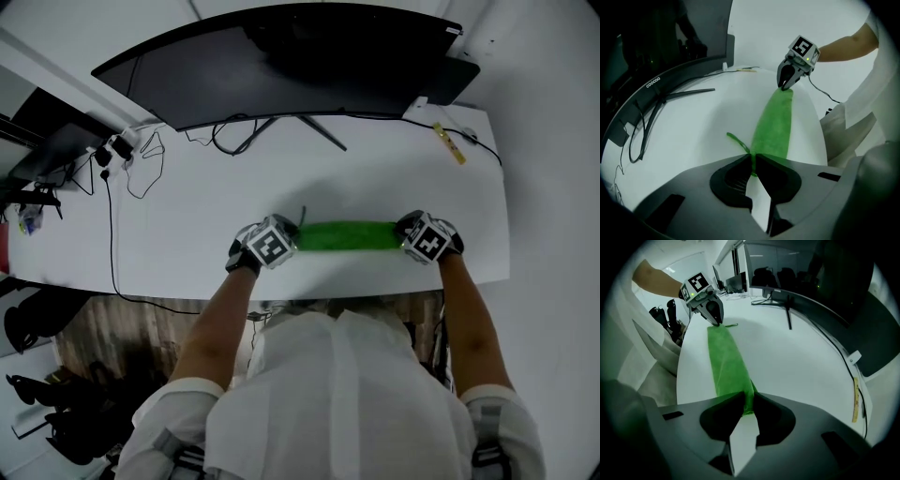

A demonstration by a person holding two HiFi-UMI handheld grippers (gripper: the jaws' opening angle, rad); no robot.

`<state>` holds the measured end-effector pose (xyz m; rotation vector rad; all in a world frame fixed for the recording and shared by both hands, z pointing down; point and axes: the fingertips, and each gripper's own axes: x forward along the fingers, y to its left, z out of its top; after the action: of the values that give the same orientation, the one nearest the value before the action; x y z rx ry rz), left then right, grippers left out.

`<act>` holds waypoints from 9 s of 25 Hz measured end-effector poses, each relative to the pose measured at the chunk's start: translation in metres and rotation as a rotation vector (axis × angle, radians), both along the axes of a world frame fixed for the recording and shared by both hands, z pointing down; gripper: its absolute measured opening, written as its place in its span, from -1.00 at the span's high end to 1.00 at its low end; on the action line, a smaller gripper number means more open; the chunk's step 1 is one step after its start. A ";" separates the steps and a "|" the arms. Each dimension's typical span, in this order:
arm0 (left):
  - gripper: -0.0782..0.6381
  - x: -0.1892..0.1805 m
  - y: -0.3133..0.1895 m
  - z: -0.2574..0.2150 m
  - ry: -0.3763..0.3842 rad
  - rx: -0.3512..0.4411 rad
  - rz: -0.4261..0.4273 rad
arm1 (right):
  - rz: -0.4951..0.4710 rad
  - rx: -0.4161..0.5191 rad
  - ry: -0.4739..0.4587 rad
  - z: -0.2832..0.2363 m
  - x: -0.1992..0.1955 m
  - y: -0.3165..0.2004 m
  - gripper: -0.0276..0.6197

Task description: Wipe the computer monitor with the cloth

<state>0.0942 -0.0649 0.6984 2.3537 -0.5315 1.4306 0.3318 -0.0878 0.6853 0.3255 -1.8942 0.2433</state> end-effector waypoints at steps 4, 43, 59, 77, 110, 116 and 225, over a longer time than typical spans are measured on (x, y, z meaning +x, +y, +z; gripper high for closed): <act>0.36 -0.016 -0.011 0.009 -0.017 0.036 -0.098 | 0.139 -0.017 -0.038 0.011 0.010 -0.007 0.51; 0.46 -0.042 0.033 -0.035 0.365 -0.002 -0.361 | 0.380 0.220 -0.284 -0.062 -0.214 0.029 0.80; 0.46 -0.082 0.041 -0.046 0.401 0.043 -0.424 | 0.097 0.245 -0.172 -0.065 -0.242 0.059 0.40; 0.16 -0.046 -0.013 -0.001 0.081 0.152 -0.450 | 0.503 -0.023 -0.037 0.009 -0.154 0.041 0.37; 0.52 -0.102 -0.001 -0.076 0.617 0.075 -0.675 | 0.567 0.025 -0.097 0.014 -0.242 0.041 0.63; 0.72 -0.109 -0.020 -0.113 0.772 0.148 -0.723 | 0.463 0.041 -0.260 -0.008 -0.235 0.033 0.66; 0.68 -0.105 -0.193 -0.430 0.500 0.918 -0.462 | -0.254 1.039 -0.404 -0.466 -0.269 -0.215 0.66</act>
<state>-0.0110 -0.2576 0.2688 2.7741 -1.6938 0.3591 0.0629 -0.3026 0.2198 0.7513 -2.3036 -0.9469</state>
